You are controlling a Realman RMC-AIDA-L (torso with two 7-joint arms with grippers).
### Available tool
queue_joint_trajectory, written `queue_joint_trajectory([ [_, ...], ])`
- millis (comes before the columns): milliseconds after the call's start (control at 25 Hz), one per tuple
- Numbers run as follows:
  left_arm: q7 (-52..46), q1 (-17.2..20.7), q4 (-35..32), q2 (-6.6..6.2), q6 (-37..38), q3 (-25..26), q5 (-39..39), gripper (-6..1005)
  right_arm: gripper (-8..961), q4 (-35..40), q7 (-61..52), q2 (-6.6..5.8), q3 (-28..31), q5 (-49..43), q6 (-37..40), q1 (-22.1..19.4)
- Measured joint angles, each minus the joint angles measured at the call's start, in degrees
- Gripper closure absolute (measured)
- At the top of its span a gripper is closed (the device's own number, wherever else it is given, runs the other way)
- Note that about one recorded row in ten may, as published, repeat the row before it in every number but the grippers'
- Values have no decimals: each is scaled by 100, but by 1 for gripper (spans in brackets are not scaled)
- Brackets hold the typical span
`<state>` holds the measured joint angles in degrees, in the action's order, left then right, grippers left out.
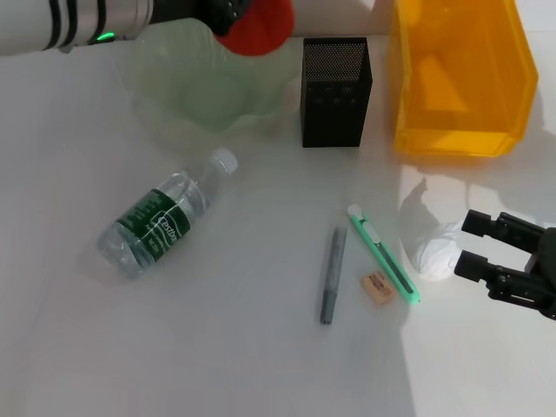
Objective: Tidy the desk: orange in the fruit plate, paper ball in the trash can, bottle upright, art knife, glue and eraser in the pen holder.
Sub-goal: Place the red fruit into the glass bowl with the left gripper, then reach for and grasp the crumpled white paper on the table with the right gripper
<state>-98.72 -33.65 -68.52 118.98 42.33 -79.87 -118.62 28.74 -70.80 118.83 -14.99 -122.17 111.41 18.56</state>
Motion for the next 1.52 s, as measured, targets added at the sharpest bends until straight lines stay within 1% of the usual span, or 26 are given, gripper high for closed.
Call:
queue_joint_trajectory([
  [40,14,-39,171,0,-494,-136,-16,830,139,0,-1,0,45,3,2,-4],
  [80,43,-134,509,0,-1304,-369,-48,830,139,0,-1,0,71,5,4,-5],
  [120,59,-242,842,4,-1879,-496,-81,830,139,-29,-3,4,119,8,7,-4],
  [160,59,-242,842,4,-1879,-496,-81,829,139,-29,-3,4,119,8,7,-4],
  [240,49,-420,1284,8,-2406,-544,-99,829,139,-105,-3,5,156,10,8,5],
  [360,38,-604,1725,14,-2831,-533,-84,829,139,-206,-2,-16,163,10,-14,36],
  [480,53,-633,1820,14,-2925,-570,-93,842,139,-229,-2,-24,163,10,-41,52],
  [640,53,-603,1785,13,-2836,-578,-78,869,139,-229,-2,-30,163,10,-50,83],
  [720,5,-577,1724,8,-2581,-546,-67,645,139,-229,-3,-35,163,10,-55,110],
  [760,5,-577,1724,8,-2581,-546,-67,596,139,-229,-3,-35,163,10,-55,110],
  [840,-84,-563,1651,-7,-2220,-443,-27,497,139,-229,-5,-35,163,10,-56,129],
  [880,-145,-563,1597,-14,-1879,-302,8,447,139,-229,-16,-36,163,10,-57,143],
  [920,-207,-581,1491,-28,-1028,169,165,398,139,-229,-25,-36,165,10,-50,152],
  [960,-207,-581,1491,-28,-1028,169,165,360,139,-229,-25,-36,165,10,-50,152],
  [1040,-153,-603,1438,-49,13,763,525,285,139,-229,-28,-47,185,36,14,155],
  [1080,-48,-614,1445,-73,737,1143,810,247,139,-229,-29,-63,199,80,70,152],
  [1120,56,-621,1476,-100,1310,1444,1026,210,139,-210,-39,-108,218,232,230,139],
  [1160,163,-641,1563,-132,1912,1735,1212,172,139,-210,-39,-108,218,232,230,139],
  [1200,290,-672,1701,-185,2650,2067,1398,170,139,-185,-78,-146,227,340,332,134],
  [1280,430,-728,2008,-298,3719,2541,1552,165,139,-85,-308,-244,227,528,534,152],
  [1320,491,-754,2183,-355,4333,2738,1579,163,139,157,-835,-381,224,692,765,219],
  [1360,541,-763,2307,-404,4771,2871,1583,161,139,157,-835,-381,224,692,765,219],
  [1400,576,-764,2388,-433,5097,2941,1582,159,139,338,-1160,-443,223,768,891,265],
  [1480,633,-700,2530,-481,5760,3019,1531,158,140,898,-1830,-512,212,861,1069,352],
  [1520,644,-538,2443,-465,5904,2936,1412,158,140,1311,-2241,-525,195,892,1107,401],
])
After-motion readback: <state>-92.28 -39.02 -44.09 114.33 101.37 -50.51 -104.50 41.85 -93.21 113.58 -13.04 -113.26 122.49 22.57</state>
